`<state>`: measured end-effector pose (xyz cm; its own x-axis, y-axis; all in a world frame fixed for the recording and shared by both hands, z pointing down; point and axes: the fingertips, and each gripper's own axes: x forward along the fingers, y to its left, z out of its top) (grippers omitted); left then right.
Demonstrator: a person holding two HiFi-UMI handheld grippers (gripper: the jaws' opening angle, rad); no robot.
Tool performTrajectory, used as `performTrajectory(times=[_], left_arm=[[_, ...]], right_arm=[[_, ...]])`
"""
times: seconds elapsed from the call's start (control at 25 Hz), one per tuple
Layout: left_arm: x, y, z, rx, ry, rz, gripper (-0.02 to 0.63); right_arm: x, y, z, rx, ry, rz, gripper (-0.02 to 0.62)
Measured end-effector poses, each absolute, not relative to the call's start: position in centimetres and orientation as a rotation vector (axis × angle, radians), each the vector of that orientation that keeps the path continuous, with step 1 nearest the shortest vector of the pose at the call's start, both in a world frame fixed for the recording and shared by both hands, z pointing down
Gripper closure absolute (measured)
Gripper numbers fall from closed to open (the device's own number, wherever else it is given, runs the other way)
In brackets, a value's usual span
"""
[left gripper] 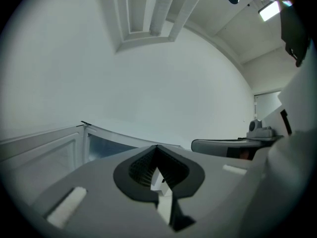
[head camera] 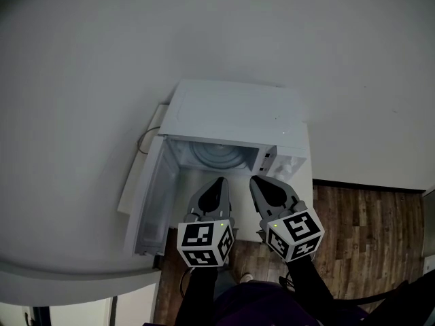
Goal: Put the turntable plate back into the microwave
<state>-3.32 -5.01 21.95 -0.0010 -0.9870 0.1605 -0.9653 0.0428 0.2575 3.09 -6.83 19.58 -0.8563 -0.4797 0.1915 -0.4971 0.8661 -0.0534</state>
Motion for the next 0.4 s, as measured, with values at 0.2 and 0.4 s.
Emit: performTrajectory(times=[0.2,0.4], left_arm=[[-3.17,-5.16,21.47,2.014,-2.020,-0.115,0.598],[-3.21,-5.07,21.33,2.021,-2.019,-0.119,0.598]], right_arm=[[2.94,-6.95,19.42,0.760,-2.867,0.138,0.588],[3.10,-7.23,19.28,0.770,-2.871,0.142,0.588]])
